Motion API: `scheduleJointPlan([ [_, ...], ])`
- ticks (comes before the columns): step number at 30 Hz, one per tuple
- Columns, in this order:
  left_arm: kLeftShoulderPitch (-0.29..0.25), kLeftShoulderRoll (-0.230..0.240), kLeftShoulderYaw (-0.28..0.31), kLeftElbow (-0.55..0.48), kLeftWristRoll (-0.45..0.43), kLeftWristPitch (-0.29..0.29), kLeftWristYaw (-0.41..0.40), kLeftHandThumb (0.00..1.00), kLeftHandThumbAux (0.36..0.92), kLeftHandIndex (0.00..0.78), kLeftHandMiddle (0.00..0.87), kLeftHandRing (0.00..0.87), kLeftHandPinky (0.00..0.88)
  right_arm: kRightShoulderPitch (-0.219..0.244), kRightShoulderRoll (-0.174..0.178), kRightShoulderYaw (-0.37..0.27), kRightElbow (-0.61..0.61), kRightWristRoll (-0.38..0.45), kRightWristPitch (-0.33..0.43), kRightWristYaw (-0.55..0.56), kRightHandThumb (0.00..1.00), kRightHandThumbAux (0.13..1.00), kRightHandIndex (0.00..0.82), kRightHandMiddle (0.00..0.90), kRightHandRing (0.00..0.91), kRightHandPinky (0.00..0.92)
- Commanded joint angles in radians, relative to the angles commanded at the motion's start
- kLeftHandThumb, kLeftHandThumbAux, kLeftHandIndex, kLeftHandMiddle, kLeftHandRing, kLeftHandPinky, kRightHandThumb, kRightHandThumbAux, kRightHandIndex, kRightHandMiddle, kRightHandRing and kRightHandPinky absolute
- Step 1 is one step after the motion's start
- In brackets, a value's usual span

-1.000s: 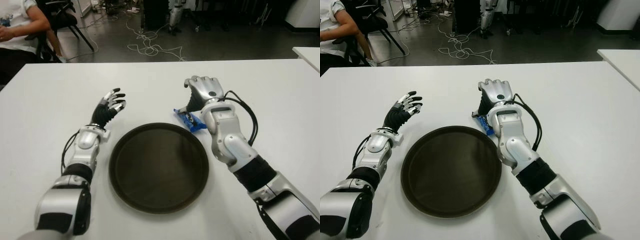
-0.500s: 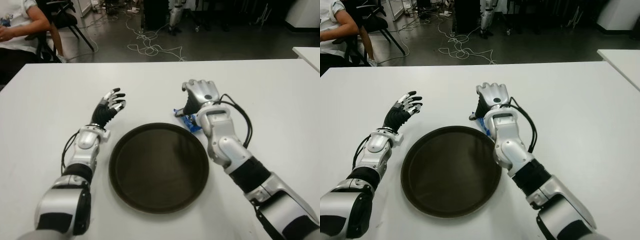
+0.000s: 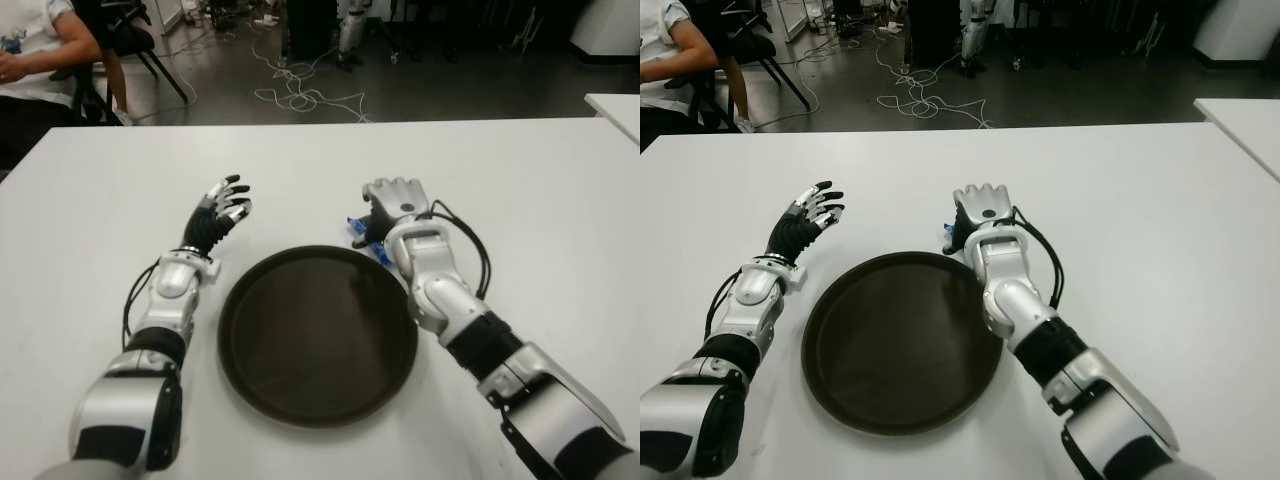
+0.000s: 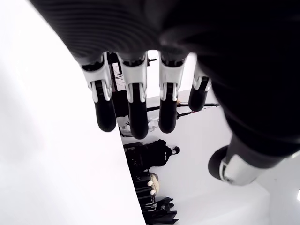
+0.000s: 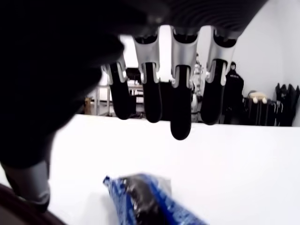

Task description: Pick up the Oreo

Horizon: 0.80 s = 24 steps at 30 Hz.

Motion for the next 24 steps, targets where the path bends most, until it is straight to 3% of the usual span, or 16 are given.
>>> scheduleJointPlan([
  [7, 0.002, 0.001, -0.001, 0.000, 0.000, -0.004, -0.005, 0.067, 0.608, 0.108, 0.206, 0.204, 0.223, -0.022, -0.003, -0.002, 0.098, 0.036, -0.055, -0.051, 0.000, 0.694, 0.326, 0.312, 0.365, 0.440],
  [24, 0.004, 0.003, -0.005, 0.000, 0.006, -0.016, 0.007, 0.067, 0.599, 0.113, 0.213, 0.211, 0.232, -0.086, 0.016, 0.005, 0.233, 0.094, -0.095, -0.082, 0.000, 0.681, 0.292, 0.303, 0.364, 0.445],
])
